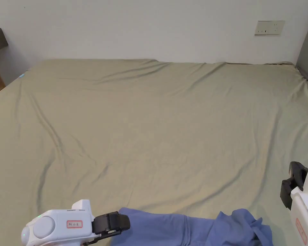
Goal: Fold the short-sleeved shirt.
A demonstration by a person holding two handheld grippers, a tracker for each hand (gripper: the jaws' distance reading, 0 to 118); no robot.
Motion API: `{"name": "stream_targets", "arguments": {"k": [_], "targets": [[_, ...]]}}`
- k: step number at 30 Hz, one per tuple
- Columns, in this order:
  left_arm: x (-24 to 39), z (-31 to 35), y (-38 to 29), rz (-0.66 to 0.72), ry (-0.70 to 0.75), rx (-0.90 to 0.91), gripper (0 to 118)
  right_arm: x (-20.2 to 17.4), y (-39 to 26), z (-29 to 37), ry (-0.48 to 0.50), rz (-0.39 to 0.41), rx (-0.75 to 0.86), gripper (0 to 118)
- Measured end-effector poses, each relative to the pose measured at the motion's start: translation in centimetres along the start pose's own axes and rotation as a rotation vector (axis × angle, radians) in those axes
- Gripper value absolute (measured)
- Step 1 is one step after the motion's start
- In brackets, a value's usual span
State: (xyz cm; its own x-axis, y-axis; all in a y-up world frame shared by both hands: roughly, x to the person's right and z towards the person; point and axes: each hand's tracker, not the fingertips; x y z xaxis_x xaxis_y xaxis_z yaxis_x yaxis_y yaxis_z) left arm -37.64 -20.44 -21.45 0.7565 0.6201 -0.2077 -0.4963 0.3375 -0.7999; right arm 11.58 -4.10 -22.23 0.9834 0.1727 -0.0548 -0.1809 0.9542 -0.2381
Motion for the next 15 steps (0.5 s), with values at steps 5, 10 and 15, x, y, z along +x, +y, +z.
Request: {"name": "stream_targets", "arguments": {"k": [5, 10, 15], "targets": [[-1.4, -2.5, -0.7, -0.008, -0.018, -0.057, 85, -0.4, -0.1, -0.3, 0.005, 0.004, -0.018, 1], [0.4, -3.5, -1.7, -0.044, -0.046, -0.062, 52, -0.4, -0.2, -0.3, 0.003, 0.019, -0.021, 1], [2.1, -4.0, -2.5, -0.121, 0.011, -0.065, 16, -0.2, -0.2, -0.2, -0.003, 0.005, -0.026, 1]]}}
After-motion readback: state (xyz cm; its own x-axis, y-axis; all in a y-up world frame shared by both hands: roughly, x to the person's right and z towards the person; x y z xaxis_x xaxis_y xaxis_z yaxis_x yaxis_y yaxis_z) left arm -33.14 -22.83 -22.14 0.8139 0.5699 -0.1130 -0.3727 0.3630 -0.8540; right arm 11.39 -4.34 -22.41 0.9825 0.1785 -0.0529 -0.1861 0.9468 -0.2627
